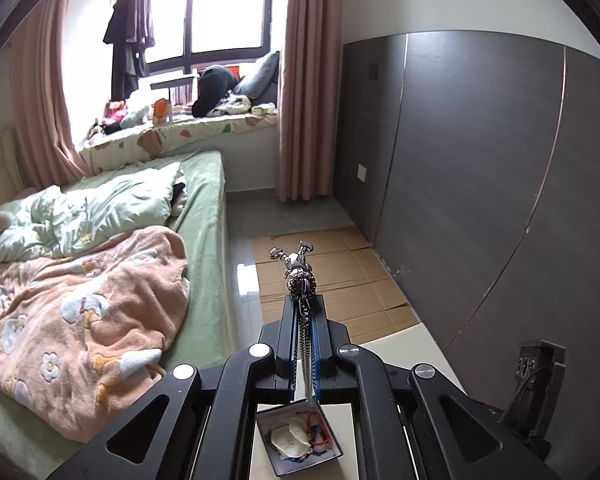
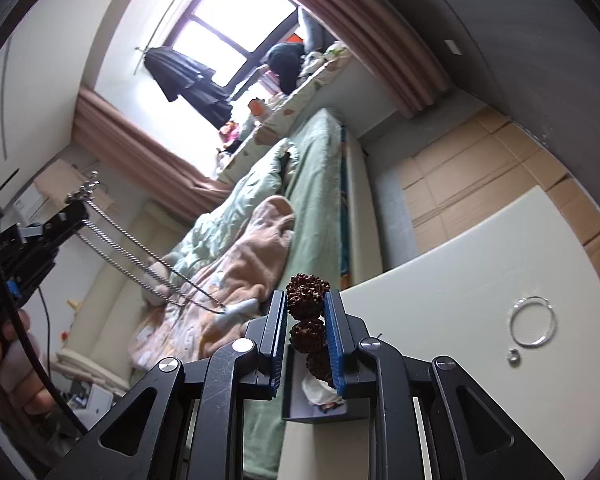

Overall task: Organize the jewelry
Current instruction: 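Lift the silver chain keyring and lower it into the black box with the left tool, then lower the bead bracelet into the black box and open the right tool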

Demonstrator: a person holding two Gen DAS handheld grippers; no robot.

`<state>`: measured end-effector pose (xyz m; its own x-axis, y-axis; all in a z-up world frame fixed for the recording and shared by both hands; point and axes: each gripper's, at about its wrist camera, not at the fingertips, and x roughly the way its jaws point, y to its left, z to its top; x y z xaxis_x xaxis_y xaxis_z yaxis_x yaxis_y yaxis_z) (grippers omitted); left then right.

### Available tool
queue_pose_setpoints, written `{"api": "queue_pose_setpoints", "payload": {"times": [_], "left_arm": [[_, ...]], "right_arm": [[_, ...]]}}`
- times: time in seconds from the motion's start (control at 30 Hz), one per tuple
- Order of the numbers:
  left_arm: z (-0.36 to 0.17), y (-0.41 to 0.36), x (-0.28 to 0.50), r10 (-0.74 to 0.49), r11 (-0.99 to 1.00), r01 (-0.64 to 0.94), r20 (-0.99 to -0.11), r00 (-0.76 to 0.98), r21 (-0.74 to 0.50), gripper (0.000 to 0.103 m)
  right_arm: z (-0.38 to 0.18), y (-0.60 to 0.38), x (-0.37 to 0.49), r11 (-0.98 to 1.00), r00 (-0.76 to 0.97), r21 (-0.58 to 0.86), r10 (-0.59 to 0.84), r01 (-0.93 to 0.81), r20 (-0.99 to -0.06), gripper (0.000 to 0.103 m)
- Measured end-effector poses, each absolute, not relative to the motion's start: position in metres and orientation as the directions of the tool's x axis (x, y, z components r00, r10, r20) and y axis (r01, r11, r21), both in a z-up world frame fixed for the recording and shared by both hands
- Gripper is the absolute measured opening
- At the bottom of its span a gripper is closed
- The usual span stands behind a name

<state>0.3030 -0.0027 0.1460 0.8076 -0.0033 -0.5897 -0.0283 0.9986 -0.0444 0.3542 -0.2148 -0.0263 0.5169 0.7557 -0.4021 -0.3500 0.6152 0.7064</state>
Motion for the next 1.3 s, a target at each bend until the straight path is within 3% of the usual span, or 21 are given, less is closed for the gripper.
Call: {"api": "queue_pose_setpoints", "payload": {"times": [0.27, 0.9, 1.2, 1.23, 1.3], "left_arm": [[0.105, 0.014, 0.313, -0.021, 0.996, -0.038, -0.642, 0.766, -0.077, 0.005], [-0.023, 0.006, 0.355, -0.182, 0.975, -0.007, -0.809, 0.56, -0.224, 0.007], [-0.021, 0.045, 0.338, -0.15, 0.963, -0.107, -0.819, 0.553, -0.249, 0.009], [-0.018, 0.05, 0.334, -0.14, 0.963, -0.116, -0.818, 0.557, -0.244, 0.012], [-0.013, 0.058, 0.327, -0.117, 0.963, -0.136, -0.817, 0.564, -0.231, 0.033]], "right_arm": [[-0.024, -0.195, 0.352, 0.568, 0.47, 0.715, 0.802, -0.408, -0.369, 0.02], [-0.033, -0.197, 0.361, 0.602, 0.481, 0.717, 0.773, -0.352, -0.413, 0.021], [-0.034, -0.179, 0.364, 0.552, 0.438, 0.74, 0.815, -0.384, -0.38, 0.021], [-0.034, -0.176, 0.364, 0.545, 0.432, 0.744, 0.82, -0.386, -0.376, 0.021], [-0.037, -0.167, 0.364, 0.54, 0.419, 0.747, 0.825, -0.388, -0.379, 0.021]]}}
